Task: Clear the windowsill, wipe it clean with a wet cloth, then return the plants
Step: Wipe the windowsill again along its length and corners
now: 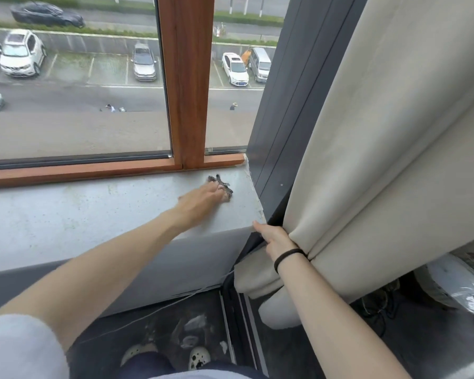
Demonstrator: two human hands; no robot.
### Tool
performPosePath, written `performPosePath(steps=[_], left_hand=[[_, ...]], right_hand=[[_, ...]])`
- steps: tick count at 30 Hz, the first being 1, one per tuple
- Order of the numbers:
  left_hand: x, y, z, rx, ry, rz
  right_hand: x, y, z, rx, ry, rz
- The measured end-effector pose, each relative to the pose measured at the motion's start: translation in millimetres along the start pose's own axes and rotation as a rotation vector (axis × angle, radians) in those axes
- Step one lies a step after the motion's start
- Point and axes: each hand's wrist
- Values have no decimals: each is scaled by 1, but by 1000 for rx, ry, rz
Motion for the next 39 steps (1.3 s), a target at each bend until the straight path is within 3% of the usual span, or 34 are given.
performPosePath(steps=[3, 7, 8, 11, 13, 17, 19, 22, 25, 27, 30, 35, 39], left_hand=[[-9, -32, -13, -161, -82, -27], [11, 18, -9, 87, -47, 47], [11, 23, -15, 77, -31, 89], [7, -13, -18, -136, -22, 35], [7, -38, -7, -169, -47, -11], [14, 13, -3, 53, -11, 92], [13, 19, -11, 81, 31, 136], [4, -32, -15, -122, -41, 36], [8, -35, 6, -116, 12, 46], [13, -3, 12, -40, -3, 133], [13, 17, 0, 3, 11, 110], [5, -37, 8, -270, -123, 24], [9, 25, 26, -223, -31, 145]], right_hand=[[0, 4, 2, -4, -26, 12], [0, 3, 1, 22, -49, -2], [1, 3, 0, 35, -59, -15], [2, -5, 4, 26, -111, -16], [2, -11, 8, -29, -140, 41], [2, -20, 9, -43, -129, 43], [1, -19, 7, -47, -126, 41], [0, -21, 9, -92, -99, 51], [2, -25, 8, -109, -97, 56], [1, -28, 8, -112, -67, 44], [-3, -29, 9, -107, 10, 31], [-3, -30, 17, -144, 136, 55], [-6, -28, 19, -163, 315, 43]])
Point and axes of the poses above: each hand's wrist, its own y-axis towards the middle knuckle, its own x-axis out of the back of the hand, z = x × y, and after that the axes turned 7 degrees about y, right-handed
